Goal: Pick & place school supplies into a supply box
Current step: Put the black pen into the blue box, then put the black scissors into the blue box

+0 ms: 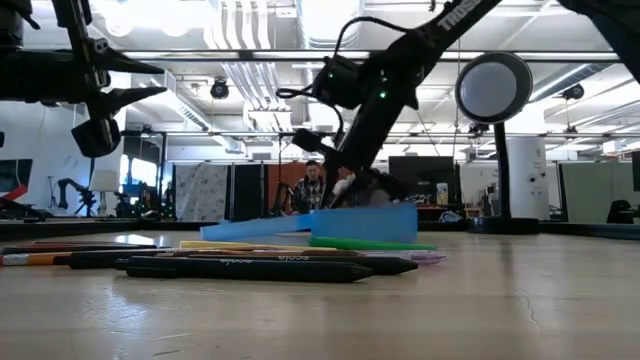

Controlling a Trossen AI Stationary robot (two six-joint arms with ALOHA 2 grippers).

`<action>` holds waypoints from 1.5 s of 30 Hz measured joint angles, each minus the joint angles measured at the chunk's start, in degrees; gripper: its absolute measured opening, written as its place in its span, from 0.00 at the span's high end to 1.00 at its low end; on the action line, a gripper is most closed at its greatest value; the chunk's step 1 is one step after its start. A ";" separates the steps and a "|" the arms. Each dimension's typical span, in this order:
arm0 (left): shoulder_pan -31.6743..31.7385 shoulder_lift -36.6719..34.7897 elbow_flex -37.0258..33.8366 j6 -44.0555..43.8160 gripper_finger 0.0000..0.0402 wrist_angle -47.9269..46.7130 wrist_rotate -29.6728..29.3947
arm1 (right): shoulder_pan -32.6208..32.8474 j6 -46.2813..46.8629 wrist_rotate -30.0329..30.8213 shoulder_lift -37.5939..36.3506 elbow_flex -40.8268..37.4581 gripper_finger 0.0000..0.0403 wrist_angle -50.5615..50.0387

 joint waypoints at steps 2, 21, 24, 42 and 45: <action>0.00 0.00 0.00 -0.22 0.79 -0.07 0.00 | 0.00 0.98 0.59 0.36 1.30 0.88 -1.19; -0.10 0.88 2.25 -1.85 0.80 -10.34 0.80 | 2.35 -12.53 5.63 -7.44 1.18 0.77 -9.67; -0.13 4.05 7.30 -1.01 0.82 -26.68 3.37 | 4.38 -24.61 8.51 -11.65 1.18 0.75 -15.33; -7.21 44.52 28.55 8.49 0.65 -39.22 14.47 | 14.43 -50.39 9.48 -18.03 -2.88 0.52 -33.10; -10.63 51.16 30.56 10.06 0.62 -40.08 14.09 | 16.04 -51.63 9.97 -20.58 -5.61 0.47 -32.65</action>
